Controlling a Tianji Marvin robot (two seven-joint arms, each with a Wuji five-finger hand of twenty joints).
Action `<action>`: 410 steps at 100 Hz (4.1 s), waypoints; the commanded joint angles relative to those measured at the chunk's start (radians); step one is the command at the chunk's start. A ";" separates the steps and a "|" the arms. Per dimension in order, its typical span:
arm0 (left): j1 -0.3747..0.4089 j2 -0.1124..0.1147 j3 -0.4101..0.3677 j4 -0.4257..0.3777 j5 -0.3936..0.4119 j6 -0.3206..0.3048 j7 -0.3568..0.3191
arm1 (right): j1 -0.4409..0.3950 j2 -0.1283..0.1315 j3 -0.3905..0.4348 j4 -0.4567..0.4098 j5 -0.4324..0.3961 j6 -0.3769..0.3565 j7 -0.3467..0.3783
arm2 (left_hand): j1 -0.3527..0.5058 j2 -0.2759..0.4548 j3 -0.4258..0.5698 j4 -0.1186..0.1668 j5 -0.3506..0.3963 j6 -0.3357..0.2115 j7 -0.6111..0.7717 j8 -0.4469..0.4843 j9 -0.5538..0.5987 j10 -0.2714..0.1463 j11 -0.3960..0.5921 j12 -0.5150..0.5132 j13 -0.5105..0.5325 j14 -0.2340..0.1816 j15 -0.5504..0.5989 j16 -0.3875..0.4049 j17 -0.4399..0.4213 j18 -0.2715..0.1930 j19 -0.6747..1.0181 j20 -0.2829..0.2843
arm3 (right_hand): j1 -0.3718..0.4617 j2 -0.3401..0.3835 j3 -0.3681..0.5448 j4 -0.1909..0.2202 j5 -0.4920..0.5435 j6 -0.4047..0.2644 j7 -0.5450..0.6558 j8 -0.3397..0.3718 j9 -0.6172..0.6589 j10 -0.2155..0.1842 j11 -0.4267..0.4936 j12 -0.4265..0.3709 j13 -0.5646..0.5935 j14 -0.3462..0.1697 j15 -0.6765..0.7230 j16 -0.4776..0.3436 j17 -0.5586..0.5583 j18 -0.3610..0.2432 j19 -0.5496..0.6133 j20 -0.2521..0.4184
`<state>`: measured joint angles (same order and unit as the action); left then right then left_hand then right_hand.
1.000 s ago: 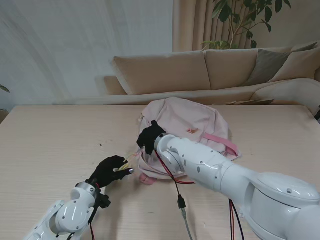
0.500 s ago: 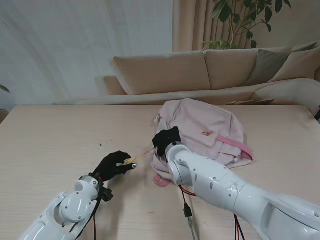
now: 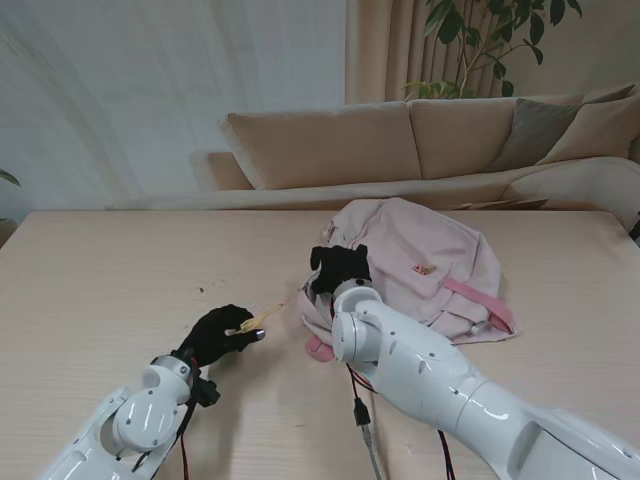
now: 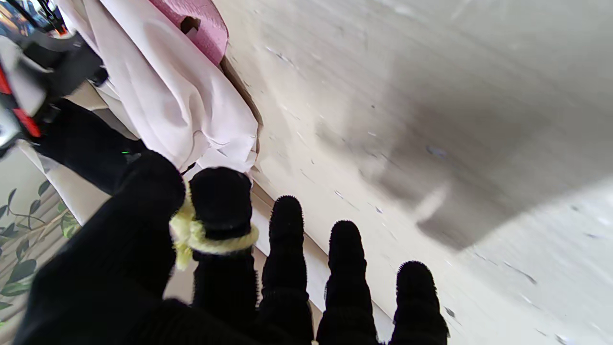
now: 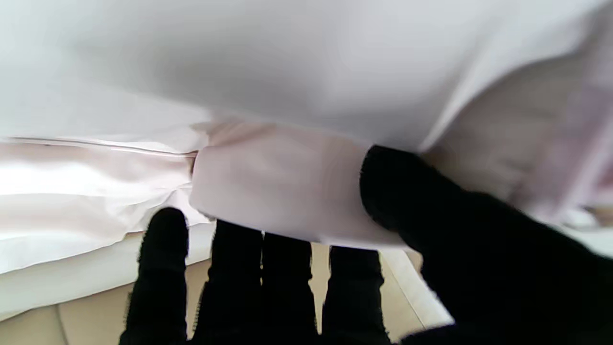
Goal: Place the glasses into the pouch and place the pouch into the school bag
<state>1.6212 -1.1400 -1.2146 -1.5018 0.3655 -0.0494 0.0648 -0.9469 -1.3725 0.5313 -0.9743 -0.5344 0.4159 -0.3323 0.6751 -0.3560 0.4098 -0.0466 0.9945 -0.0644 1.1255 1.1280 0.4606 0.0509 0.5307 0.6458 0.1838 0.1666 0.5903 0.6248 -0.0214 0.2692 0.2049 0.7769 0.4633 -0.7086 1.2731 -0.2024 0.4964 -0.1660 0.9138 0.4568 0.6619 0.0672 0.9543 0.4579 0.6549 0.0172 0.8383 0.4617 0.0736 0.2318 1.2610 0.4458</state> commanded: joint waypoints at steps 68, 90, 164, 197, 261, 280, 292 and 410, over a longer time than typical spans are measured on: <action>0.022 -0.003 -0.022 -0.018 -0.005 0.014 0.000 | -0.429 0.369 0.757 -0.456 -0.441 -0.661 0.642 | -0.030 0.019 -0.024 0.010 0.018 -0.025 0.025 0.009 0.016 -0.029 0.002 -0.006 0.012 0.002 -0.005 0.000 -0.003 0.009 0.010 0.014 | -0.212 0.200 -0.643 0.132 -0.397 -0.030 -0.269 -0.199 -0.484 -0.065 -0.362 -0.169 -0.467 -0.119 -0.445 -0.182 -0.198 -0.091 -0.621 0.008; 0.007 -0.005 -0.015 -0.017 -0.014 0.021 -0.002 | -0.550 0.383 0.875 -0.500 -0.439 -0.790 0.693 | -0.031 0.020 -0.025 0.010 0.017 -0.026 0.025 0.010 0.017 -0.029 0.003 -0.006 0.013 0.001 -0.004 0.000 -0.003 0.008 0.010 0.014 | -0.391 0.075 -0.509 0.119 -0.417 -0.003 -0.323 -0.186 -0.481 -0.072 -0.445 -0.197 -0.478 -0.123 -0.478 -0.199 -0.199 -0.084 -0.712 0.143; -0.023 -0.010 -0.024 -0.002 -0.032 0.009 0.004 | -0.568 0.355 0.595 -0.445 -0.629 -0.580 0.282 | -0.029 0.019 -0.023 0.010 0.012 -0.021 0.024 0.008 0.020 -0.027 0.005 -0.005 0.013 0.005 -0.003 0.001 -0.007 0.008 0.015 0.021 | 0.043 -0.293 0.106 -0.185 0.535 -0.166 0.230 -0.047 0.525 0.053 0.094 0.097 0.454 0.036 0.246 0.046 0.277 0.046 0.165 0.113; -0.042 -0.014 -0.034 0.000 -0.046 0.018 0.009 | -0.514 0.316 0.312 -0.621 -0.475 -0.292 0.366 | -0.028 0.022 -0.023 0.008 0.008 -0.018 0.022 0.006 0.017 -0.025 0.004 -0.005 0.012 0.007 -0.002 0.001 -0.005 0.009 0.014 0.022 | 0.041 -0.317 0.124 -0.199 0.553 -0.135 0.200 -0.026 0.583 0.059 0.037 0.103 0.507 0.051 0.200 0.032 0.326 0.048 0.172 0.105; 0.003 -0.019 -0.025 -0.055 -0.023 0.064 0.048 | -0.268 0.260 0.301 -0.518 -0.289 -0.351 0.296 | -0.027 0.026 -0.026 0.008 0.011 -0.014 0.023 0.006 0.019 -0.024 0.006 -0.004 0.010 0.008 -0.001 0.001 -0.005 0.008 0.013 0.023 | -0.212 0.168 -0.635 0.137 -0.091 0.024 -0.166 0.001 -0.157 0.011 -0.014 0.007 -0.138 0.018 0.009 0.041 -0.094 -0.049 -0.002 0.119; 0.036 -0.017 -0.021 -0.094 0.013 0.084 0.062 | -0.050 0.179 0.102 -0.247 -0.184 -0.325 0.163 | -0.029 0.027 -0.028 0.008 0.010 -0.019 0.024 0.007 0.020 -0.024 0.005 -0.005 0.013 0.007 -0.001 0.001 -0.002 0.009 0.014 0.023 | -0.290 0.087 -0.572 0.127 -0.299 0.092 -0.161 -0.101 -0.390 -0.016 -0.081 -0.048 -0.296 -0.027 -0.139 -0.024 -0.150 -0.074 -0.070 0.099; 0.051 -0.016 -0.018 -0.106 0.036 0.093 0.072 | 0.045 0.121 0.010 -0.109 -0.123 -0.335 0.115 | -0.030 0.026 -0.028 0.008 0.012 -0.021 0.025 0.007 0.024 -0.023 0.006 -0.005 0.016 0.007 0.001 0.001 0.001 0.011 0.014 0.023 | -0.333 0.078 -0.523 0.127 -0.364 0.108 -0.159 -0.152 -0.456 -0.035 -0.107 -0.070 -0.350 -0.055 -0.225 -0.067 -0.153 -0.076 -0.153 0.053; 0.005 -0.004 0.005 -0.054 0.056 0.057 0.026 | 0.255 -0.164 -0.234 0.433 0.092 -0.414 0.108 | -0.036 0.021 -0.031 0.009 0.014 -0.042 0.020 0.010 0.026 -0.031 0.001 -0.007 0.018 0.003 -0.003 -0.001 -0.004 0.010 0.010 0.017 | 0.041 -0.128 0.093 -0.136 0.506 -0.191 0.217 -0.051 0.532 0.037 0.074 0.070 0.213 -0.029 0.118 0.041 -0.087 -0.015 -0.021 -0.032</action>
<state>1.6400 -1.1403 -1.2096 -1.5607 0.4284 0.0160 0.1140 -0.6725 -1.5762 0.2962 -0.4844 -0.4457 -0.0250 -0.3049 0.6751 -0.3529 0.4098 -0.0466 0.9945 -0.0647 1.1262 1.1281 0.4707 0.0406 0.5322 0.6446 0.1942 0.1709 0.5913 0.6248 -0.0196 0.2705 0.2049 0.7769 0.4765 -0.8595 1.2828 -0.3327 0.9334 -0.3497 1.1152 0.3461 1.1270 0.0230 0.9207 0.4462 0.8226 -0.0017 0.8933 0.4764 -0.0123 0.2016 1.2034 0.4280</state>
